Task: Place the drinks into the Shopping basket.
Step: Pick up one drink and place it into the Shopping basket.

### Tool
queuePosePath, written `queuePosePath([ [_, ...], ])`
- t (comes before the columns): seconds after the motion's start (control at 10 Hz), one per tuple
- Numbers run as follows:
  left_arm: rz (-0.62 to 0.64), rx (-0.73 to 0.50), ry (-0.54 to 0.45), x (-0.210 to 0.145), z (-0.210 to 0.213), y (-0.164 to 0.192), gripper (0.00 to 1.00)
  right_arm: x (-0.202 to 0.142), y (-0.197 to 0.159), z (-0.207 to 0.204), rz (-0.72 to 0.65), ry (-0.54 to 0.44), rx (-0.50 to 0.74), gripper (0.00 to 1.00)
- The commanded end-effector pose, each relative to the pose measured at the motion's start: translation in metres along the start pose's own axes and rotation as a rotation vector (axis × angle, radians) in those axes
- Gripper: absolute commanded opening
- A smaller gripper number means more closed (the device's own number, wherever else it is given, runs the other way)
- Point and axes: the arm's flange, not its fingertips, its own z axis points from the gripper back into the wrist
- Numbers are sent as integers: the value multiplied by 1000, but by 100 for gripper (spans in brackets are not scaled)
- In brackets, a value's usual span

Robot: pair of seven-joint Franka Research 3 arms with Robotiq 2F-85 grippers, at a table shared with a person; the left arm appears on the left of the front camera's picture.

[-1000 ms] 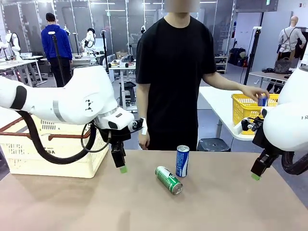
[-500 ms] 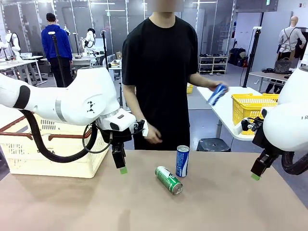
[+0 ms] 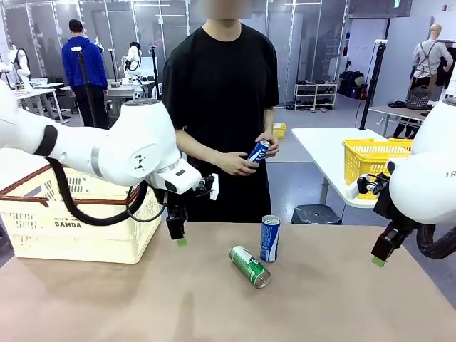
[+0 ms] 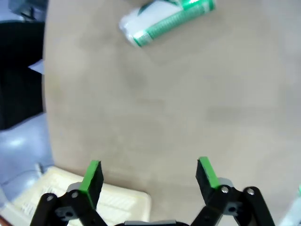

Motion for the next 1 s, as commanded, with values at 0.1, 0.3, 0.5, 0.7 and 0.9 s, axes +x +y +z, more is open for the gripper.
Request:
queuePosePath([
  [0.1, -294, 26, -13, 49, -17, 25, 100, -2, -1, 0, -4, -1, 2, 79],
  [0.3, -488, -10, -62, 77, -25, 26, 100, -2, -1, 0, -4, -1, 2, 79],
  [0.5, -656, -64, -58, 103, -34, 23, 100, -2, -1, 0, -4, -1, 2, 79],
  [0.7, -805, -107, -69, 121, -49, 21, 100, -2, -1, 0, -4, -1, 2, 79],
  [0.9, -875, -108, -76, 130, -61, 18, 100, -2, -1, 0, -4, -1, 2, 79],
])
